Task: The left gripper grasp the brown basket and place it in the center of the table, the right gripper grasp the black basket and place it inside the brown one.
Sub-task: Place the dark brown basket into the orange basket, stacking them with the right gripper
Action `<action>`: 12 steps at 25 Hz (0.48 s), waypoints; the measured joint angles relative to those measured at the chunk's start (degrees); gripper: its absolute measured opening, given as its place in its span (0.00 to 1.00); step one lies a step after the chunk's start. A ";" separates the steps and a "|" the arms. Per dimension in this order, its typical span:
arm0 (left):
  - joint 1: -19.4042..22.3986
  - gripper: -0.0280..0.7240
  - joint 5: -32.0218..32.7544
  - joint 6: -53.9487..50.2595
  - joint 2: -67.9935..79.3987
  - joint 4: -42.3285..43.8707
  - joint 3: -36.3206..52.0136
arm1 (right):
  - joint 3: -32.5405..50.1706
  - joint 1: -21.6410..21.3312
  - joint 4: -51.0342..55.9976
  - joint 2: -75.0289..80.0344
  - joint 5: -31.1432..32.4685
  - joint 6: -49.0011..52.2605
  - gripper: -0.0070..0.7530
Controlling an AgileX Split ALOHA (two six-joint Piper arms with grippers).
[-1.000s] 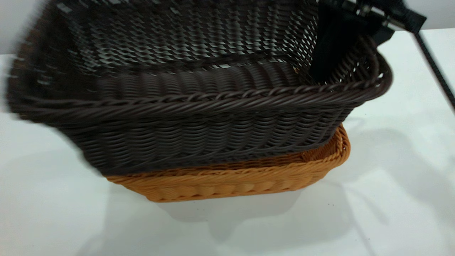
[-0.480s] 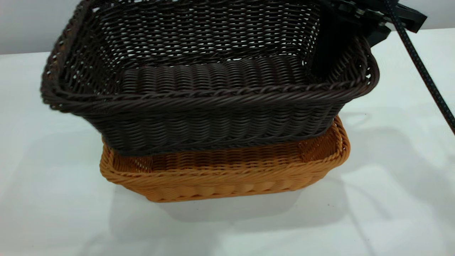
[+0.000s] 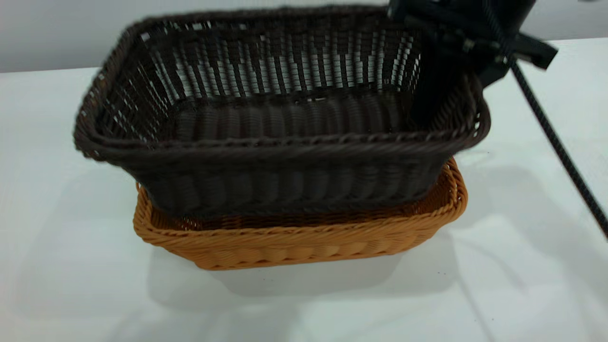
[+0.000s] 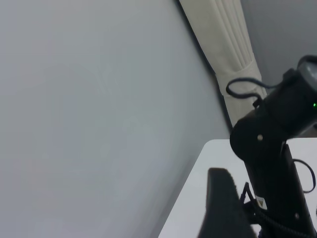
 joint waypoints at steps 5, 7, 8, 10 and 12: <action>0.00 0.55 0.22 0.00 0.00 0.00 0.00 | 0.07 0.00 -0.26 0.91 -2.27 0.00 0.17; 0.00 0.55 0.26 0.00 0.00 0.00 0.00 | 0.07 0.00 -0.46 1.16 -1.44 -0.22 0.17; 0.00 0.55 0.26 0.00 0.00 0.00 0.00 | 0.07 0.00 -0.75 1.19 -1.14 -0.73 0.17; 0.00 0.55 0.26 0.00 0.00 0.06 0.00 | 0.07 0.00 -0.68 1.19 -1.09 -0.78 0.17; 0.00 0.55 0.26 0.00 0.00 0.06 0.00 | 0.07 0.00 -0.47 1.19 -1.26 -0.72 0.17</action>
